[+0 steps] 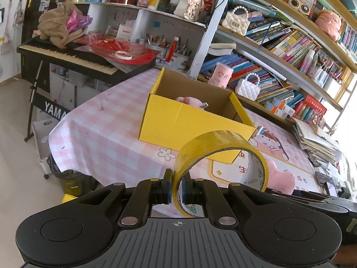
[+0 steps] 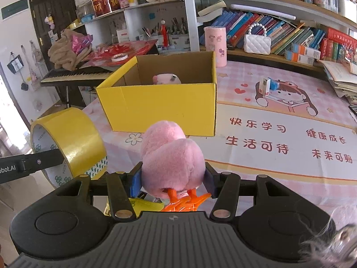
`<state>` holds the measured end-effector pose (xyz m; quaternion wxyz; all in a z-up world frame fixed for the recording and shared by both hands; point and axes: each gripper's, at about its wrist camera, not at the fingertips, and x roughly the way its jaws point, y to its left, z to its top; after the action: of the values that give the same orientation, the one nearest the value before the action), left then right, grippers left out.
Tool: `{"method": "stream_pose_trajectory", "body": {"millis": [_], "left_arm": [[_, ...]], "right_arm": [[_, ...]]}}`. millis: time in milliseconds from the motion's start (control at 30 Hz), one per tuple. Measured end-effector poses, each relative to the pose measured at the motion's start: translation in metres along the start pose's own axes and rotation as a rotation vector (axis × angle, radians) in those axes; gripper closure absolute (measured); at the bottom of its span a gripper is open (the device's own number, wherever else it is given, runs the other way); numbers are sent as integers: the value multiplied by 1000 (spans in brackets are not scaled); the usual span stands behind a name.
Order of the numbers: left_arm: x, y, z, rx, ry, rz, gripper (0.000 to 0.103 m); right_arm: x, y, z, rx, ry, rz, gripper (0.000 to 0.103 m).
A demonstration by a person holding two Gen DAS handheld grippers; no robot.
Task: Organize objects
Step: 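Carry the tape roll and pink toy in both tools over the yellow box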
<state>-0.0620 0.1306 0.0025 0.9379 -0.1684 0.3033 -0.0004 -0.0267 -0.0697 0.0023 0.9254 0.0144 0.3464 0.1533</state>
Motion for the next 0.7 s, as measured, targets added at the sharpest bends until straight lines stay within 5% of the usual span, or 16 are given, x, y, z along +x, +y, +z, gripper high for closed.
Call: {"method": "stream_pose_trajectory", "body": {"millis": [700], "left_arm": [[5, 6, 16, -19, -15, -37, 97]], "right_arm": [[2, 10, 10, -28, -20, -22, 52]]}}
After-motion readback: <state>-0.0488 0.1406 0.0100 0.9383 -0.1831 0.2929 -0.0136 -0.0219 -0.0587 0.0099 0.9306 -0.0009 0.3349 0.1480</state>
